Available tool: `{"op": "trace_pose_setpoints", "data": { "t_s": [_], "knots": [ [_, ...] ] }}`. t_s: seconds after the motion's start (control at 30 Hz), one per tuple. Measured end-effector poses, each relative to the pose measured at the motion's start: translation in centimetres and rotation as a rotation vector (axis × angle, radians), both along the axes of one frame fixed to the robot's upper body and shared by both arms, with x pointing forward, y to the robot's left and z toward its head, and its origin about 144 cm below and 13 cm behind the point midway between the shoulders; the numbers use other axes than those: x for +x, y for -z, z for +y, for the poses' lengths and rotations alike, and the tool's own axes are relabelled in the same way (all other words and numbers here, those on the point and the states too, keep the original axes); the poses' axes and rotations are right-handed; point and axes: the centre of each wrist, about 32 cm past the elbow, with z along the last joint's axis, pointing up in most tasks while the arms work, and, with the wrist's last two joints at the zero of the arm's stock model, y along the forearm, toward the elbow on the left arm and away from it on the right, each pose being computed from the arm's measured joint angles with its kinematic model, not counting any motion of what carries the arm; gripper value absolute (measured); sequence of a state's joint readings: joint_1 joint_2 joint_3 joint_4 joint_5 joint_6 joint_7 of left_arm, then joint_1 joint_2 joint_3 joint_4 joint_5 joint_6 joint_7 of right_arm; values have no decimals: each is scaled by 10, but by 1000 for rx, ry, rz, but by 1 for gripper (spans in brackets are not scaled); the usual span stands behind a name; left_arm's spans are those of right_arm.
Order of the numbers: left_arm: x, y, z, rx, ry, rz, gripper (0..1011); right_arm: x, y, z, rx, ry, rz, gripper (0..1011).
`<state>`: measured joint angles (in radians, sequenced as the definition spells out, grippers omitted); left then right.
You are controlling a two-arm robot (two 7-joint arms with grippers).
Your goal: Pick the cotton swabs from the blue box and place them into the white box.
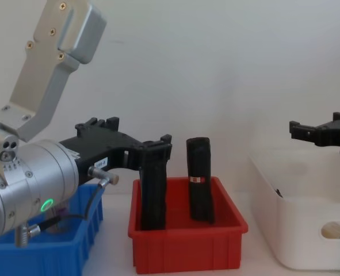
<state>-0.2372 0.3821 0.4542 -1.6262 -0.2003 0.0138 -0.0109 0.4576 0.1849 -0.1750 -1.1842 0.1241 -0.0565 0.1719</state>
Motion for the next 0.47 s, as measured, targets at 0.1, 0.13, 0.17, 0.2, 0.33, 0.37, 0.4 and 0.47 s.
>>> {"op": "trace_pose_setpoints", "data": {
  "t_s": [0.1,0.13,0.17,0.2,0.33,0.37,0.4,0.47],
  "knots": [
    [0,0,0,0,0,0,999,0,0,0,0,0,0,1001],
    [0,0,0,0,0,0,1000,0,0,0,0,0,0,1001],
    [0,0,0,0,0,0,1000,0,0,0,0,0,1,1001],
    [0,0,0,0,0,0,999,0,0,0,0,0,1,1001],
    [0,0,0,0,0,0,1000,0,0,0,0,0,1,1001],
    [0,0,0,0,0,0,1000,0,0,0,0,0,1,1001],
    [0,0,0,0,0,0,1000,0,0,0,0,0,1,1001],
    [0,0,0,0,0,0,1000,0,0,0,0,0,1,1001]
  ]
}}
